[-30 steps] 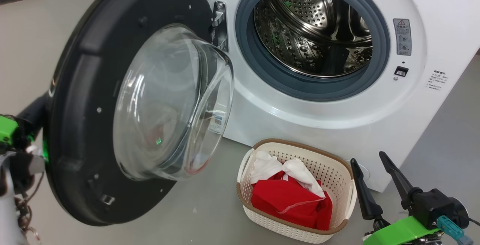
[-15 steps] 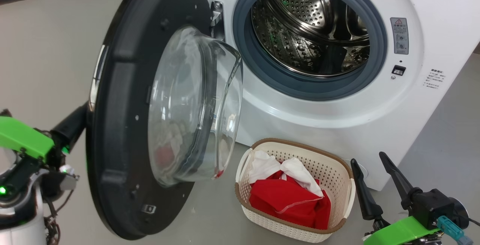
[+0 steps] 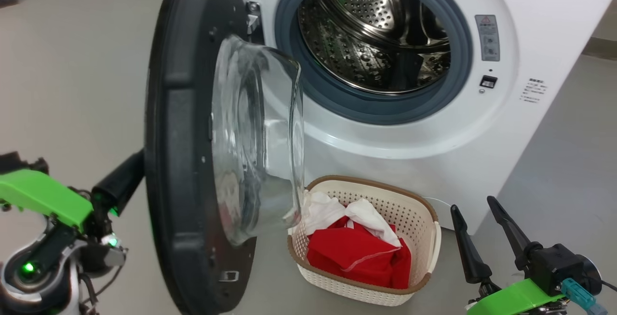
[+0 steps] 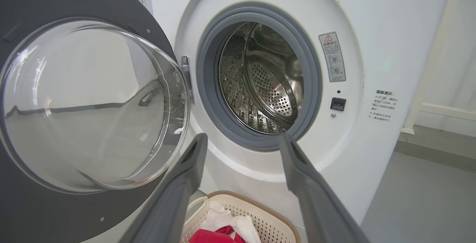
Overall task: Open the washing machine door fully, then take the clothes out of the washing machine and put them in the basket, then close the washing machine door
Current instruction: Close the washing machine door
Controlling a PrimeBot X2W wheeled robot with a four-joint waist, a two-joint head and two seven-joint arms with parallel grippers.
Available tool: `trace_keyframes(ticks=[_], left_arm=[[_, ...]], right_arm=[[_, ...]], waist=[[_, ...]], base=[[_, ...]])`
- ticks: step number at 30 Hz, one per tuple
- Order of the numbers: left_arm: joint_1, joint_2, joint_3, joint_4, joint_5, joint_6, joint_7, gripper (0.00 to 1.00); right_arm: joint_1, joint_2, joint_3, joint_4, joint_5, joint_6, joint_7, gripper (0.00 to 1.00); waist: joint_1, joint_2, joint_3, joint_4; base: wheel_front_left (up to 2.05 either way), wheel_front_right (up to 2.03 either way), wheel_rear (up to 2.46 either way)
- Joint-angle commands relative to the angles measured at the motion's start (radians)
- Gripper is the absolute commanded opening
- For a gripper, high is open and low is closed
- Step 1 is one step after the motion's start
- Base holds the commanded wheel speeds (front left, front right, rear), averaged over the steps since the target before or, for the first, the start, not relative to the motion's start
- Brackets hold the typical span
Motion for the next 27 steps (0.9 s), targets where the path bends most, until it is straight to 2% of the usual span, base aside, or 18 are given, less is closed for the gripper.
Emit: trace_keyframes(ticks=[1,16,27], left_arm=[[0.005,0.009,-0.001,-0.045,-0.021,0.001,0.008,0.0],[0.074,0.004,-0.114,-0.093,-0.145,-0.002,-0.074,0.0],[0.093,0.003,-0.166,-0.058,-0.22,-0.029,-0.155,0.0]], right_arm=[[-0.034,-0.013,0.023,-0.02,0.012,0.006,-0.012,1.0],[-0.038,-0.013,0.02,-0.014,0.014,0.006,-0.015,1.0],[-0.038,-0.013,0.026,-0.009,0.016,0.006,-0.018,1.0]], waist=[[0.0,0.0,0.006,-0.023],[0.0,0.0,0.011,-0.125],[0.0,0.0,0.007,-0.192]], base=[[0.0,0.0,0.0],[0.0,0.0,0.0],[0.0,0.0,0.0]])
